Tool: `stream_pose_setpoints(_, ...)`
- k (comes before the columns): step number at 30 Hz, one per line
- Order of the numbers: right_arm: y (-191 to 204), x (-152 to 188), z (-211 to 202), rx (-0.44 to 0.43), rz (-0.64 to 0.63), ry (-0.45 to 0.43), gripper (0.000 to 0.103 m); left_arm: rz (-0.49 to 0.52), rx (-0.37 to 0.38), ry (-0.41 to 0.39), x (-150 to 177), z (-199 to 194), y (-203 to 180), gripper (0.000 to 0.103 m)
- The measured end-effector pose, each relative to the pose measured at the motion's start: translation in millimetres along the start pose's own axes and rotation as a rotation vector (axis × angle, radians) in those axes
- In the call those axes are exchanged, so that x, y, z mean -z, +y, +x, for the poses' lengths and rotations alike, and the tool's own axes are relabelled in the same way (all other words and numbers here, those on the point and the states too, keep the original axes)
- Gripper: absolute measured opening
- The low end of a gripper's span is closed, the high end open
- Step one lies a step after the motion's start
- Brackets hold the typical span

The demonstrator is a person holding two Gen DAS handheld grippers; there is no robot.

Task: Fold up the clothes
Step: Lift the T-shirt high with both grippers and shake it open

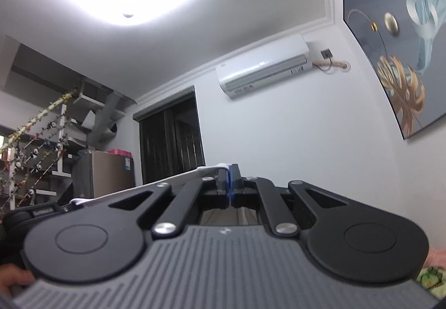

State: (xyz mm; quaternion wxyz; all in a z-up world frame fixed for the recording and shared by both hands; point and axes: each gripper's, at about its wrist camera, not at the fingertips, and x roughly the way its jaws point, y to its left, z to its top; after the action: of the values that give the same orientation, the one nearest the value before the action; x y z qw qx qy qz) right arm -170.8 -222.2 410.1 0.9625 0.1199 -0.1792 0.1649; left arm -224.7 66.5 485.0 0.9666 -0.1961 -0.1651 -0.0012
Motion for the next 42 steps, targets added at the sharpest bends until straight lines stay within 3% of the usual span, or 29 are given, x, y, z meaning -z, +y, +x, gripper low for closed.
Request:
stream_pose_setpoints(2,1,-7,2,-0.001,-0.014,0.001,0.004,0.007,0.001,0.018,-8,7,-3,0.002)
stream_pose_setpoints(5,-11,10,23,0.008,-0.011,0.047,0.004,0.045,-0.023,0.046,7,41,2,0.002)
stream_pose_setpoints(11,-72,99,108,0.08,0.026,0.206,0.004,0.12,-0.091,0.175,120,167,42,0.002)
stream_pose_setpoints(19,-165,289,258,0.232,0.095,0.415,0.004,0.149,-0.178,0.364,335,361,111,0.002)
stream_pose_setpoints(24,-231,432,341,0.312,0.07,0.465,0.004,0.223,-0.216,0.456,509,464,158,0.002)
stream_pose_setpoints(27,-273,526,379,0.34,0.081,0.543,0.004,0.232,-0.256,0.566,614,512,195,0.002)
stream_pose_setpoints(31,-317,632,403,0.374,0.141,0.688,0.004,0.189,-0.327,0.71,731,532,247,0.002)
stream_pose_setpoints(34,-344,699,410,0.401,0.209,0.784,0.004,0.198,-0.345,0.8,788,537,277,0.003)
stream_pose_setpoints(37,-350,736,407,0.409,0.179,0.843,0.004,0.24,-0.33,0.843,820,545,294,0.003)
stream_pose_setpoints(40,-359,743,416,0.4,0.203,0.882,0.006,0.258,-0.322,0.877,833,552,296,0.009)
stream_pose_setpoints(42,-361,739,418,0.399,0.231,0.913,0.011,0.252,-0.315,0.894,829,555,294,0.029)
